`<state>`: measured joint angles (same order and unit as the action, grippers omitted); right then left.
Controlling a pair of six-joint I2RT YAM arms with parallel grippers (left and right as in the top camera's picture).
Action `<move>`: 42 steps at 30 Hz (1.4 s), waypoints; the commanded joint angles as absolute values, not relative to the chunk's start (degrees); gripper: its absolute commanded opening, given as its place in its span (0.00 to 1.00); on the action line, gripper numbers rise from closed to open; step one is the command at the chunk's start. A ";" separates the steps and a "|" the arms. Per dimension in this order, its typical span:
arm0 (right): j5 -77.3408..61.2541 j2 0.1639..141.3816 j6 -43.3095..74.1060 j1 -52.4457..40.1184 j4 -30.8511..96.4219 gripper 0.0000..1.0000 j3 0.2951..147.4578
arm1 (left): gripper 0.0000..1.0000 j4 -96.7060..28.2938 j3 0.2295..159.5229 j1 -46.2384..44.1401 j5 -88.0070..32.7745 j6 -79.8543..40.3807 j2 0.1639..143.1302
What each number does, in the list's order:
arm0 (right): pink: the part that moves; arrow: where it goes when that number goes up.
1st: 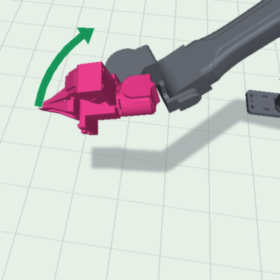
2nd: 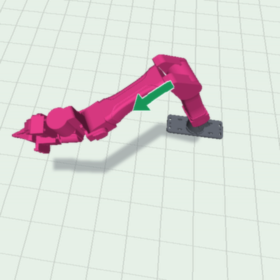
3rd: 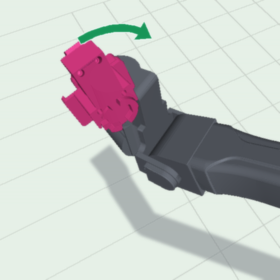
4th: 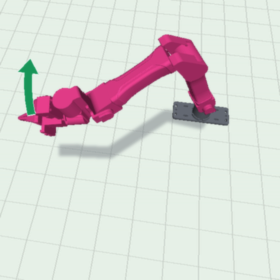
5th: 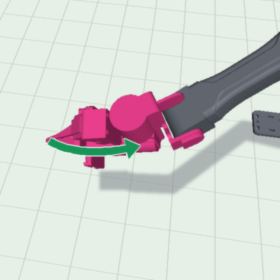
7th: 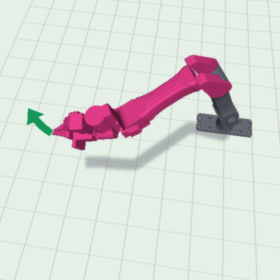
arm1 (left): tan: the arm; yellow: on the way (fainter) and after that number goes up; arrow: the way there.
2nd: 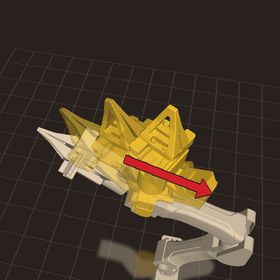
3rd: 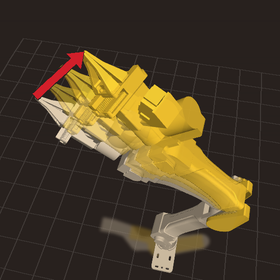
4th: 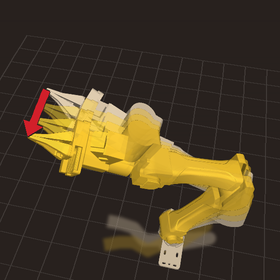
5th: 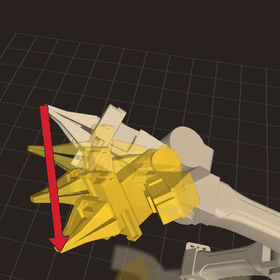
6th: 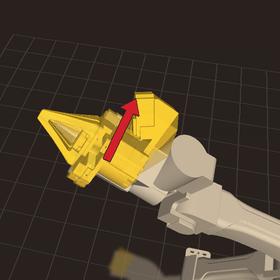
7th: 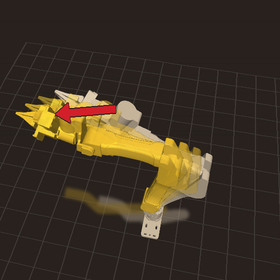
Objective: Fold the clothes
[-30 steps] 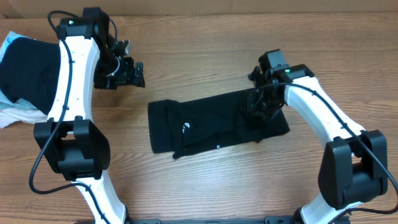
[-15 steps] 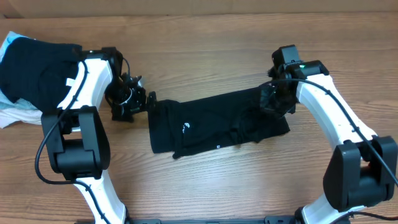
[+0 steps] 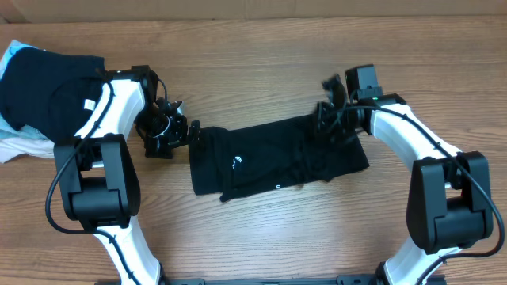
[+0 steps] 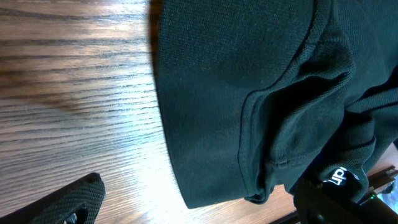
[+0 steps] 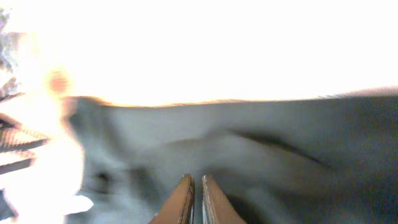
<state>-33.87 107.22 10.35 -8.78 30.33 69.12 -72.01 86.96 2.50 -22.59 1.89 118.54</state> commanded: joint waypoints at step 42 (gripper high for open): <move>-33.39 106.76 7.75 -11.90 48.03 0.25 66.70 | 1.00 -54.15 66.83 -7.60 -36.56 14.85 118.39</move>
